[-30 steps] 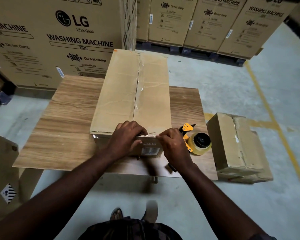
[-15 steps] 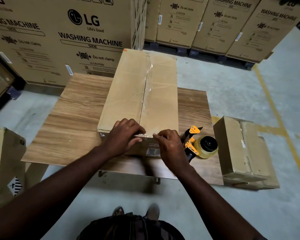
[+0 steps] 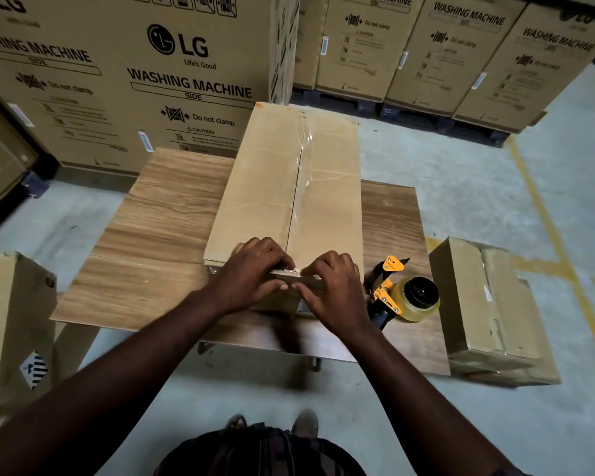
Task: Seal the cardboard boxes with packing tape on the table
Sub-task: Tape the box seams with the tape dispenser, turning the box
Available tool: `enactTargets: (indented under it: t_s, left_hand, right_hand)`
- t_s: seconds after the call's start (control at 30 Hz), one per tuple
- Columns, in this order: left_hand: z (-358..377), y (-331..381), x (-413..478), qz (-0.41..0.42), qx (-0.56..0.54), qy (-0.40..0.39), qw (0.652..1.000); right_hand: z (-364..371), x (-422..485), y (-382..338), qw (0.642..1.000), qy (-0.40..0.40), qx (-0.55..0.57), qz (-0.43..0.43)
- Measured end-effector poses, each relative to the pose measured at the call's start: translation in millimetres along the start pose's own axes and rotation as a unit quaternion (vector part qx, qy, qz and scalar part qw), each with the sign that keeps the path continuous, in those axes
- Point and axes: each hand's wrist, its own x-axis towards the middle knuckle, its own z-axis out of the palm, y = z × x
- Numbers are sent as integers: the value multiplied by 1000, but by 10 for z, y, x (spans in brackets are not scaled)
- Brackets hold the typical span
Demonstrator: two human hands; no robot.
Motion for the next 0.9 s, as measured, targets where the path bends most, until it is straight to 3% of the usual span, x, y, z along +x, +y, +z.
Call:
enactTargets:
  t_s: [0.1, 0.3, 0.53, 0.73, 0.9]
  left_hand:
    - [-83, -133, -93, -37, 35, 57, 997]
    - [-140, -341, -271, -32, 48, 23, 998]
    - [-99, -289, -228, -62, 16, 68, 996]
    - [-65, -300, -298, -62, -2, 51, 997]
    - [-139, -329, -325, -67, -5, 91, 994]
  right_hand:
    - [23, 81, -68, 999, 8, -16, 32]
    - [23, -15, -14, 999, -18, -27, 21]
    - [87, 166, -256, 999, -30, 21, 12]
    - [132, 101, -232, 998, -23, 35, 38]
    - [145, 287, -455, 997, -47, 57, -15]
